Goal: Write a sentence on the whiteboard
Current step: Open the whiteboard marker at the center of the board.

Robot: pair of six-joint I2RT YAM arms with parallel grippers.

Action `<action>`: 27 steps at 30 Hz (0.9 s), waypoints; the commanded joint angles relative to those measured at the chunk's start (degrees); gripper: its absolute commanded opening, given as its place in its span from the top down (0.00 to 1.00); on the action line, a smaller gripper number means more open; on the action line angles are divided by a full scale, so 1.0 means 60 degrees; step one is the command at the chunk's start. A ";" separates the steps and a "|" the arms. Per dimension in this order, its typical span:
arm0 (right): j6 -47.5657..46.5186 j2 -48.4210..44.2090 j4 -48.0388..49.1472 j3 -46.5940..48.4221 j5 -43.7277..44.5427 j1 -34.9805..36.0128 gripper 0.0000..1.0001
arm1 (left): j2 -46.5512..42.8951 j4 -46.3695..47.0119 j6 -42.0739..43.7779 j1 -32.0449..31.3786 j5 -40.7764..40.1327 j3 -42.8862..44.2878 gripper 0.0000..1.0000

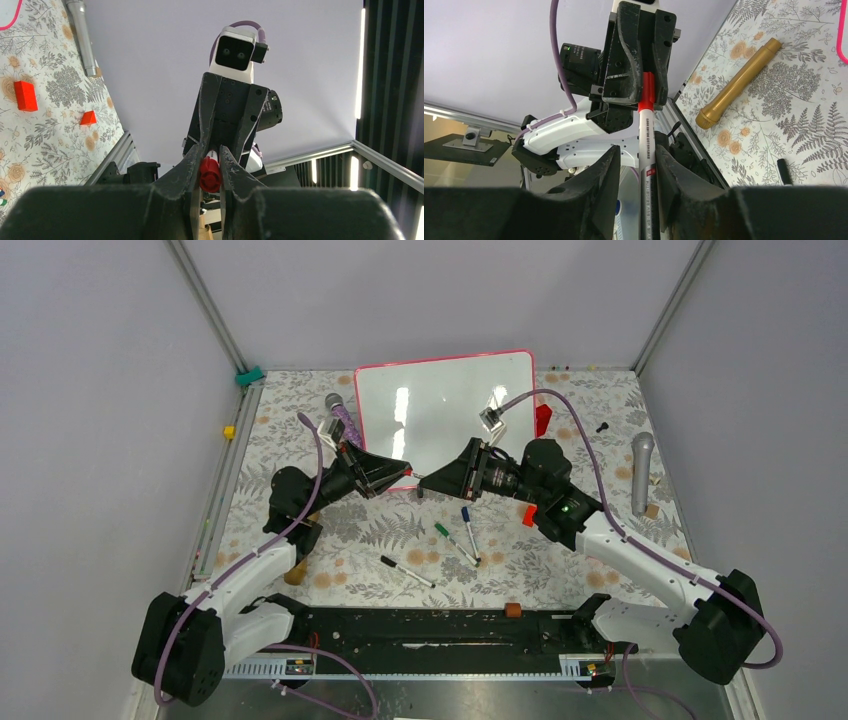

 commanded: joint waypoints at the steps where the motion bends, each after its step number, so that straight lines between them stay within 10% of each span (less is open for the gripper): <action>1: -0.0096 -0.0325 0.0383 0.0401 -0.0180 0.0030 0.63 | 0.0003 0.0411 0.0083 -0.0026 0.0170 0.0391 1.00; 8: -0.0124 -0.0508 0.0399 0.0257 -0.0157 -0.0104 0.47 | 0.0046 0.0424 0.0020 -0.0017 0.0136 0.0351 1.00; 27: 0.0215 -0.0087 0.0811 0.0298 -0.0227 -0.0125 0.60 | 0.0282 0.0657 -0.0073 -0.0035 0.0120 0.0246 1.00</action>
